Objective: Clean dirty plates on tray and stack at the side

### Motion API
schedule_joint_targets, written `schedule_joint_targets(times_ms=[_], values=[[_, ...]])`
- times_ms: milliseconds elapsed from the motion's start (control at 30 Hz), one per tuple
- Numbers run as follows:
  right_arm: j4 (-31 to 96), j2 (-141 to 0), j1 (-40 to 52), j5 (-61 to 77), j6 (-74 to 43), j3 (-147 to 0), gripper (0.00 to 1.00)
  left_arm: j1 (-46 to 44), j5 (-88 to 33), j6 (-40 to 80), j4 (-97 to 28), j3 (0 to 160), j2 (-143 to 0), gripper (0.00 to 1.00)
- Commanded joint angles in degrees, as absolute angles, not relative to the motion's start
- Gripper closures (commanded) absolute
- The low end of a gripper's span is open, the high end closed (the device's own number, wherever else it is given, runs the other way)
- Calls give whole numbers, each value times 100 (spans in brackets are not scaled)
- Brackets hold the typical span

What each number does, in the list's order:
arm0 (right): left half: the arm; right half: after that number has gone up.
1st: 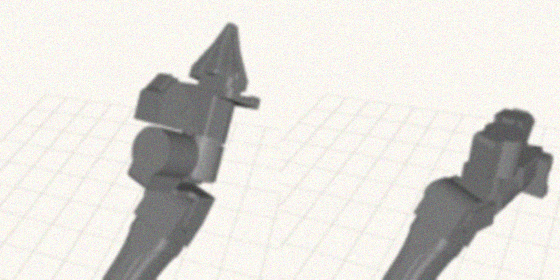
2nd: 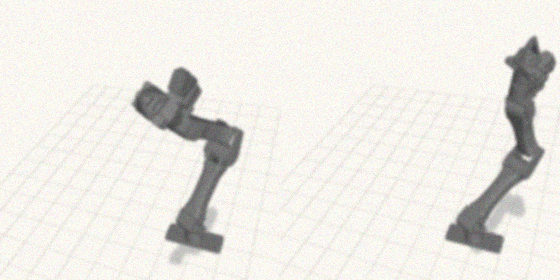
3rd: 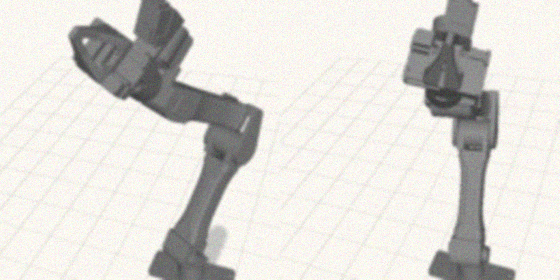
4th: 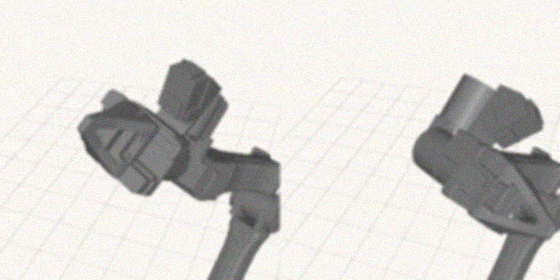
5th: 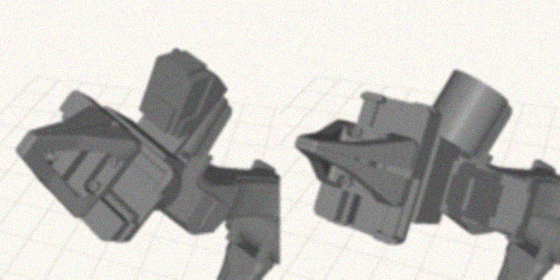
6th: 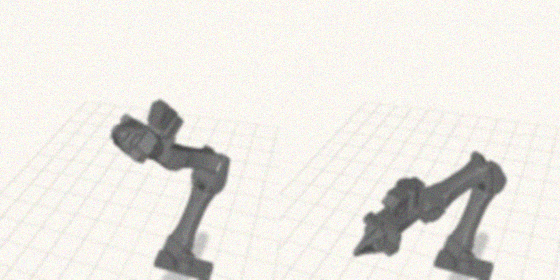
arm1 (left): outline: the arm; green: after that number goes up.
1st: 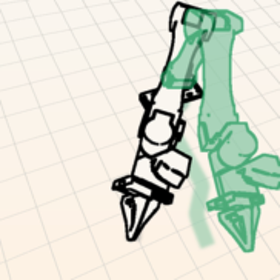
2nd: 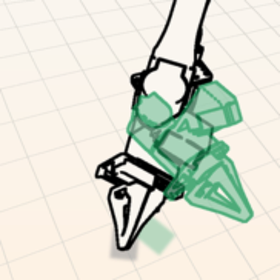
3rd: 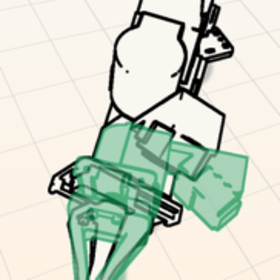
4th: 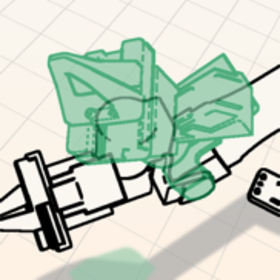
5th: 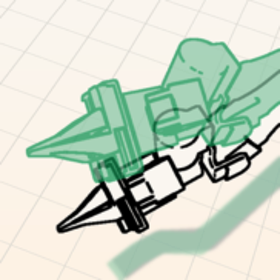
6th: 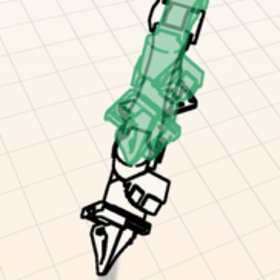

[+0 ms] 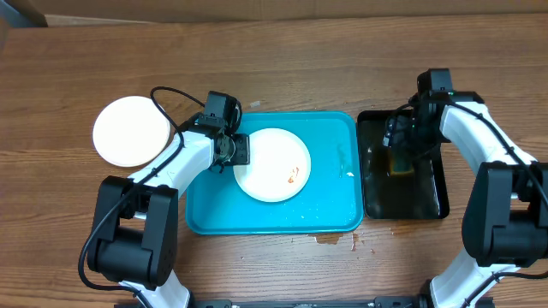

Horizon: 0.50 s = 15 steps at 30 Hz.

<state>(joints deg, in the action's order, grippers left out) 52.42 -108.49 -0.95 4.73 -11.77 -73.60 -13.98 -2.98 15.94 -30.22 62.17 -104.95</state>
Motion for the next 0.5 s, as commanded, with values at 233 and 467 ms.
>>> schedule_joint_targets(times_ms=[233, 467], values=[[4969, -10737, 69, 519, -1149, -6801, 53, -1382, -762, 1848, -3081, 6180, -10578, 44], [5041, -10737, 368, 519, -1149, -6785, 89, -1385, -1015, 1846, -3236, 6180, -10580, 89]])
